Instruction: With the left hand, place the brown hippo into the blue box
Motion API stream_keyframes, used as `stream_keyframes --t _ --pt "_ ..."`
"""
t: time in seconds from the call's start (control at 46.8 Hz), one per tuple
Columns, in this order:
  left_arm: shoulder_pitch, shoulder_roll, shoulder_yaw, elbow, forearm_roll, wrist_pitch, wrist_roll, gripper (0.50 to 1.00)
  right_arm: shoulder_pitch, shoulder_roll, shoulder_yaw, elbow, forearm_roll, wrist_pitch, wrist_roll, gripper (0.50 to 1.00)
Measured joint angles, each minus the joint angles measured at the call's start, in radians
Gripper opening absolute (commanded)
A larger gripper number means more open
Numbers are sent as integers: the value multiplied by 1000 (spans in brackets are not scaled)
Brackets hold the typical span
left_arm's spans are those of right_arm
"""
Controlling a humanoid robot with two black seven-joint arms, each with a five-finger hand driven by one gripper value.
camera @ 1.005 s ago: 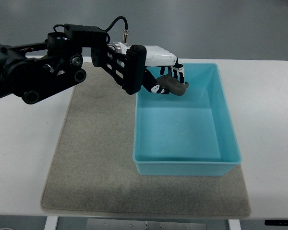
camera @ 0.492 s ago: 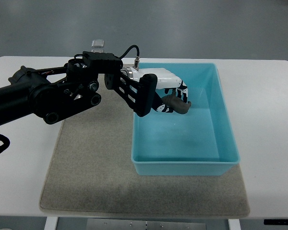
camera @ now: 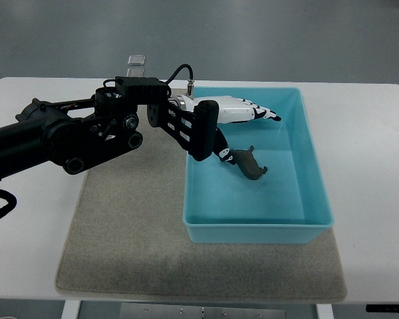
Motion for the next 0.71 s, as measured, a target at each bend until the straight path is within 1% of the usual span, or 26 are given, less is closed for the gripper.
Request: stream_keyframes --t 0.15,0.363,0.577,0.705 --pt "-14 14 -22 0 -186 0 0 999 0 0 0 0 0 0 0 936" --pt "-19 75 -83 2 -407 -1 0 1000 0 0 0 0 0 0 0 936" --pt "-18 148 -98 45 -742 -33 2 1000 0 0 0 0 0 0 0 936" --pt "-18 189 -96 93 -880 -89 3 1000 0 0 0 0 0 0 0 936"
